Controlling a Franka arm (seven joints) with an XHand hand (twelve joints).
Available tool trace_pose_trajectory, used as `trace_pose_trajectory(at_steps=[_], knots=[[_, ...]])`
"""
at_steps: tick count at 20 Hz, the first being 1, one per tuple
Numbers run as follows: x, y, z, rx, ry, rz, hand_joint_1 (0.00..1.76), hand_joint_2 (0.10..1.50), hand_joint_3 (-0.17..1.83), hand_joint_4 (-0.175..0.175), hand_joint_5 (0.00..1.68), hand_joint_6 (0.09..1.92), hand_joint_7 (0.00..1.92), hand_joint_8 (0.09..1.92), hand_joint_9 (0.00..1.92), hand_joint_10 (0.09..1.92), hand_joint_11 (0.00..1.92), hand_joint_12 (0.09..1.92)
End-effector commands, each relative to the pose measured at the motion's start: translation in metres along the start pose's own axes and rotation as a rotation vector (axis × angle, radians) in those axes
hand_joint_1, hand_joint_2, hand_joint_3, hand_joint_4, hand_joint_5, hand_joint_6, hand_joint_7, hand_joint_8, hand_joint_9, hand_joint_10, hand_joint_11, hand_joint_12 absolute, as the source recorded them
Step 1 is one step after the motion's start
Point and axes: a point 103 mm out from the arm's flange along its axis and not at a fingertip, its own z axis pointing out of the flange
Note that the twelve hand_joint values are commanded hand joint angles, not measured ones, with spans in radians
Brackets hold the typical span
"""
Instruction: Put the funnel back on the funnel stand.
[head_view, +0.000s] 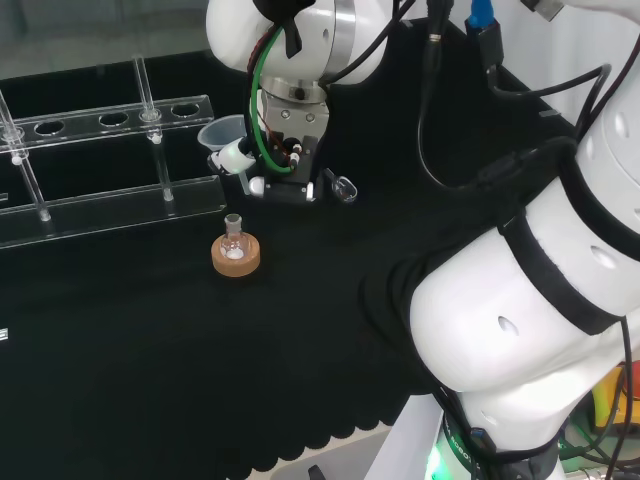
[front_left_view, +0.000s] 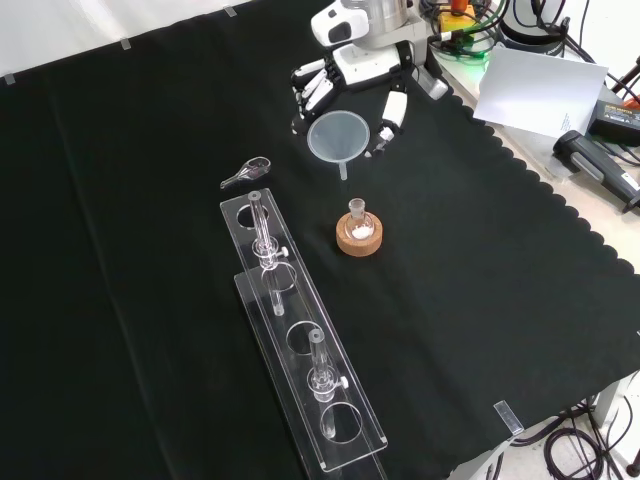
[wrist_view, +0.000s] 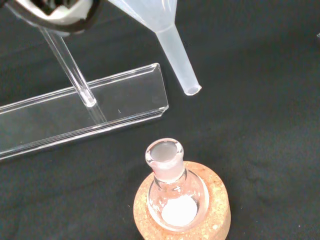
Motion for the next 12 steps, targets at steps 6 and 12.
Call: trace_pose_trajectory(at_steps=[6,12], knots=[[-0.0007,-0.0054,-0.0029,-0.022,-0.001,0.026,0.81,0.58,0.6,-0.015,0.61,0.09,0.76,0.65,0.51,0.68,0.0,1.52],[0.0021,0.0001,-0.0084,-0.054,0.008,0.037,0.81,0.58,0.61,-0.015,0.61,0.09,0.76,0.65,0.51,0.68,0.0,1.52]])
